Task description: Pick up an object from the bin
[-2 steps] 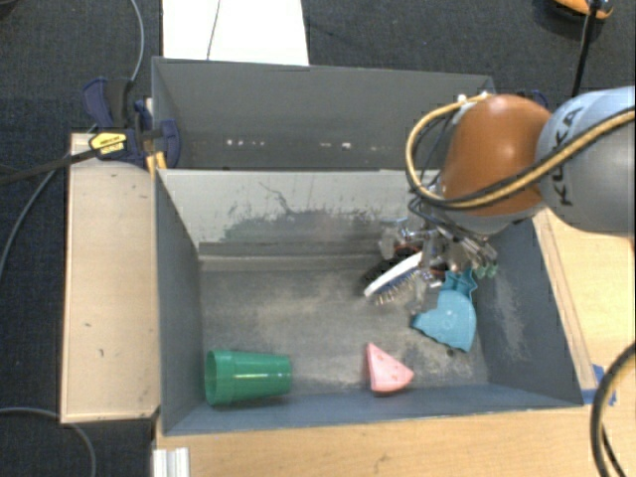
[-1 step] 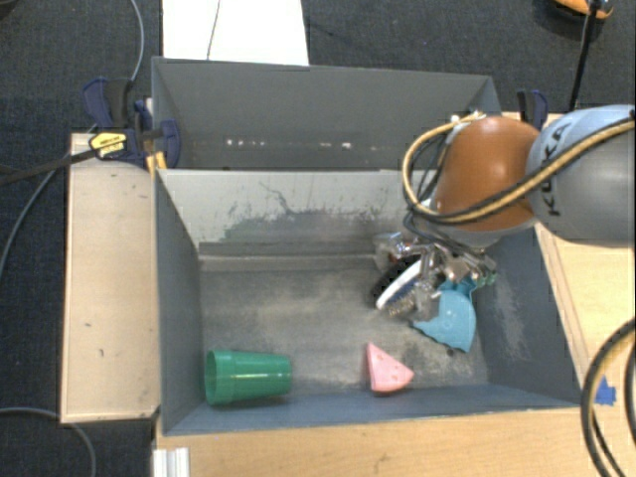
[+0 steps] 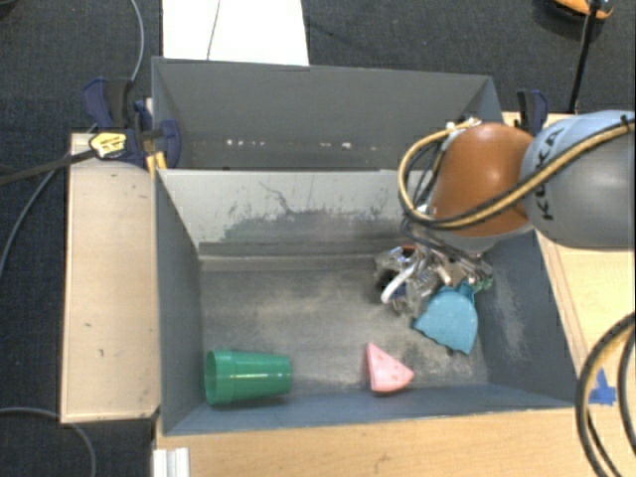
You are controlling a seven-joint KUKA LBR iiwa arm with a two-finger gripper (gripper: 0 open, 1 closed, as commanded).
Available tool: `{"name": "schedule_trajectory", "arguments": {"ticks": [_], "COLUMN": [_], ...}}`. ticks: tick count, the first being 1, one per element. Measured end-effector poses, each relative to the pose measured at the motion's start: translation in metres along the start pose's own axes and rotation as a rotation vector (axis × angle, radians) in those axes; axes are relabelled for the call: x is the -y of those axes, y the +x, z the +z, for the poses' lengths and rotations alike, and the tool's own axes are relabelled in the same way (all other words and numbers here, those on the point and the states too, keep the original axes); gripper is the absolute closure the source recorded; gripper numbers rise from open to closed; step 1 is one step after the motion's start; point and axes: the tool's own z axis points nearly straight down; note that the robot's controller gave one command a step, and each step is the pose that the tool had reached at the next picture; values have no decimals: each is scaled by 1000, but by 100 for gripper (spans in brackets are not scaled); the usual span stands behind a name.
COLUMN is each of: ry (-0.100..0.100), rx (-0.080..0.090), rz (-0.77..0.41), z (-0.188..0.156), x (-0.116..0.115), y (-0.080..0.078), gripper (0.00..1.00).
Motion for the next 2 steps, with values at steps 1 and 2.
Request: {"name": "schedule_trajectory", "arguments": {"ticks": [1,2], "ry": [0,0], "rx": [0,0], "rz": [0,1], "z": [0,-1], "x": [0,0], "y": [0,0], "gripper": [100,100]}}
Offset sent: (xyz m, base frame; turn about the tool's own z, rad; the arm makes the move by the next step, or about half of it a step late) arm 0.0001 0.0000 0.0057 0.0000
